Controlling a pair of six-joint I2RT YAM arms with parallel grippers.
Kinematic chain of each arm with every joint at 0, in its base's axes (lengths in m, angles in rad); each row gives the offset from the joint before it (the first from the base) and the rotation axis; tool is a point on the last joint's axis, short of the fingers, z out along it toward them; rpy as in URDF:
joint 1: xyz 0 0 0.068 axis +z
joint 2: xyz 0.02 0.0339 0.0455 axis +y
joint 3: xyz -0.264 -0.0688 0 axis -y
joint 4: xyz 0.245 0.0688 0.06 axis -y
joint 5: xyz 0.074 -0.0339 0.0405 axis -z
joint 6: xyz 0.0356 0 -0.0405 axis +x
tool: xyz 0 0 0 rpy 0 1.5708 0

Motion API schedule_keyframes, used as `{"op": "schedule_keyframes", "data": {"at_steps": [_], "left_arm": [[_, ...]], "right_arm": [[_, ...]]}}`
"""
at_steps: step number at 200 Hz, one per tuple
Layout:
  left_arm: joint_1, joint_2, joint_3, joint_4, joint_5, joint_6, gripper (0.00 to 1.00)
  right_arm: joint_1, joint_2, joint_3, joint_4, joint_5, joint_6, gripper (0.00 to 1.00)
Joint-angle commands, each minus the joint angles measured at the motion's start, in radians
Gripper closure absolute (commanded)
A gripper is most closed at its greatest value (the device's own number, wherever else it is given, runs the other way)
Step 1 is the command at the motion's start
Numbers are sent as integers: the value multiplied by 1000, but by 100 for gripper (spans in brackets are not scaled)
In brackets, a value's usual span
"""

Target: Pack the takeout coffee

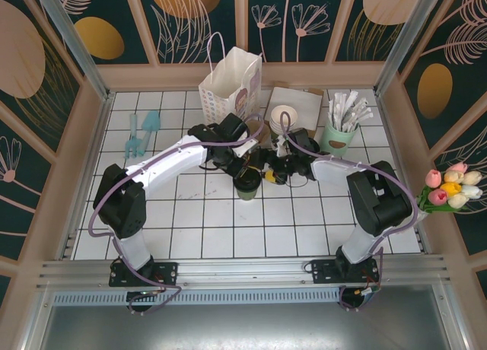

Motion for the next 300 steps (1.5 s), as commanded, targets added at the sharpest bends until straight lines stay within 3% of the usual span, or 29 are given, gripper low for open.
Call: {"op": "schedule_keyframes", "data": {"at_steps": [1, 58, 95, 131, 158, 184, 221, 300], "left_arm": [[-9, 57, -65, 7, 0, -48, 100], [-9, 26, -52, 22, -37, -119, 100], [-9, 34, -12, -11, -78, -253, 100], [-10, 0, -3, -4, -85, -350, 100], [-10, 7, 17, -21, -92, -401, 100], [-10, 3, 12, -4, -108, -430, 100], [-11, 23, 22, -12, -99, -435, 100], [-13, 61, 68, -29, -84, -431, 100]], "right_arm": [[43, 66, -78, -141, 122, -36, 7], [44, -100, -16, -84, 189, -54, 5], [44, -199, -13, -64, 226, -142, 1], [44, -304, -156, 64, 214, -231, 1], [45, -394, -296, 270, 109, -253, 1], [57, -458, -387, 342, 123, -321, 1], [82, -452, -413, 339, 163, -397, 1], [130, -339, -395, 410, 286, -380, 2]]}}
